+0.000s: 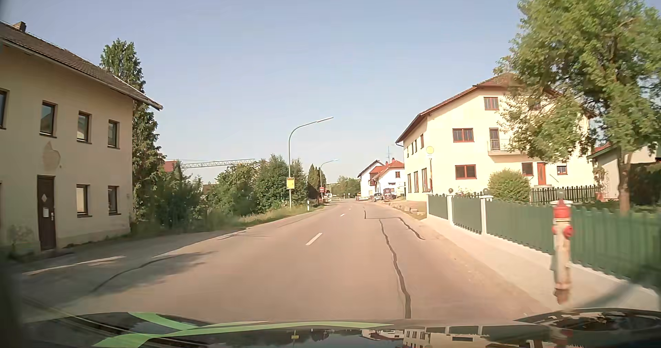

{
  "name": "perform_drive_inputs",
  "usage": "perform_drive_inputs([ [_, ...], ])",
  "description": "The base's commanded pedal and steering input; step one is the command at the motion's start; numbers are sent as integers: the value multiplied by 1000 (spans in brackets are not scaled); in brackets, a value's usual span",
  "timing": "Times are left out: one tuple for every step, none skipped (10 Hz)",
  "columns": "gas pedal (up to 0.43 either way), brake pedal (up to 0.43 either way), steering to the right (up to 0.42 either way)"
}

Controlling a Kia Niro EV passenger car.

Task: Follow the waypoints while adhering to traffic rules and regulations

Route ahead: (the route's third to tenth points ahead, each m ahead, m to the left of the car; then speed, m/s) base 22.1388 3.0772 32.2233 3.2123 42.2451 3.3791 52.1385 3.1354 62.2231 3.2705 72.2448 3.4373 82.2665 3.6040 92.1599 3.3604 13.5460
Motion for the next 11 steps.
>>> perform_drive_inputs([
  [87,0,7],
  [79,0,7],
  [47,0,7],
  [0,0,7],
  [0,0,7],
  [0,0,7],
  [0,0,7],
  [0,0,7],
  [0,0,7],
  [8,0,7],
  [20,0,6],
])
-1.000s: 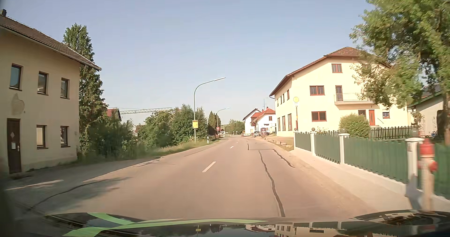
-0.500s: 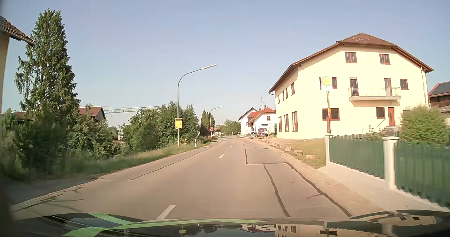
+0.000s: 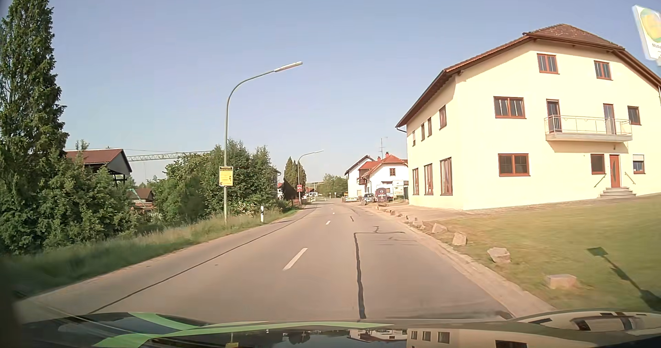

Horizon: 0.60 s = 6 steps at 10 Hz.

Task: Follow the waypoints while adhering to traffic rules and regulations

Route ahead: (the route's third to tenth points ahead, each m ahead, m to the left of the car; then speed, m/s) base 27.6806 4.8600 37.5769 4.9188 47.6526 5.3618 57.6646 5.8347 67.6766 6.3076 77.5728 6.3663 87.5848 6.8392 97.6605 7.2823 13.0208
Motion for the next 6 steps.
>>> perform_drive_inputs([
  [20,0,6],
  [20,0,4],
  [28,0,4],
  [47,0,4],
  [47,0,1],
  [67,0,-4],
])
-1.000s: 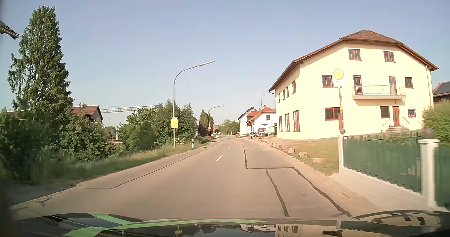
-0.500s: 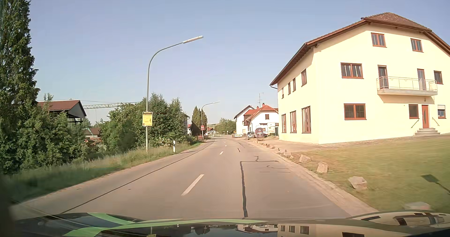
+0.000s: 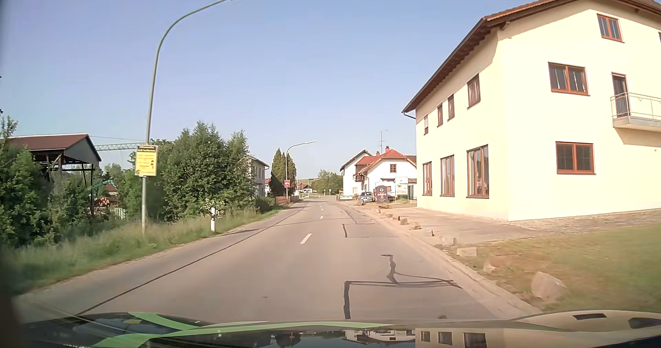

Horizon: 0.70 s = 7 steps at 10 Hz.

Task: Follow the waypoints while adhering to traffic rules and regulations

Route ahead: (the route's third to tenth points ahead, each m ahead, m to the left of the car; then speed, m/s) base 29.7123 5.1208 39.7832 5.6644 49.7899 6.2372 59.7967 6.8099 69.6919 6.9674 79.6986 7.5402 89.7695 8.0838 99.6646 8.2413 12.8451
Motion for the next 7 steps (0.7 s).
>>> perform_drive_inputs([
  [110,0,-9],
  [110,0,-10],
  [110,0,-10],
  [110,0,-11],
  [110,0,-11],
  [87,0,-11],
  [47,0,-12],
])
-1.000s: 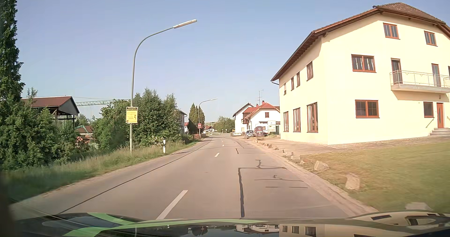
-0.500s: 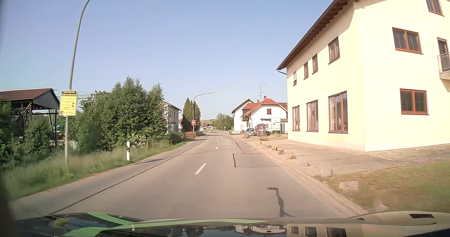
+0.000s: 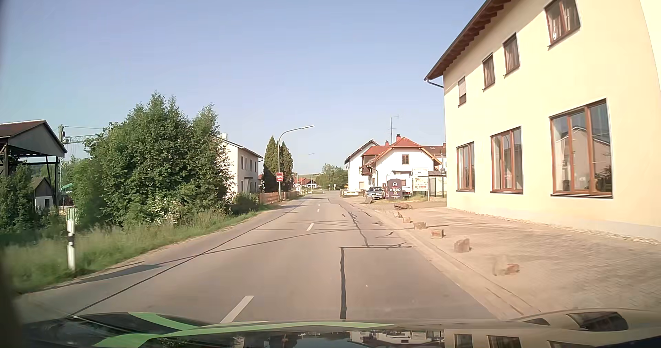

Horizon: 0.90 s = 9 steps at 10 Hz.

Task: Follow the waypoints while adhering to traffic rules and regulations

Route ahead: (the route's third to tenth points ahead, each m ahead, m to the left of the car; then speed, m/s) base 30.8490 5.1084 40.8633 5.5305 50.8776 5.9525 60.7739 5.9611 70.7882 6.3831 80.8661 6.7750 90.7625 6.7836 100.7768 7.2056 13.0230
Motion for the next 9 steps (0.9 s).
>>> perform_drive_inputs([
  [39,0,-14],
  [39,0,-15],
  [28,0,-16],
  [28,0,-16],
  [28,0,-16],
  [20,0,-16],
  [20,0,-16],
  [20,0,-17],
  [20,0,-17],
])
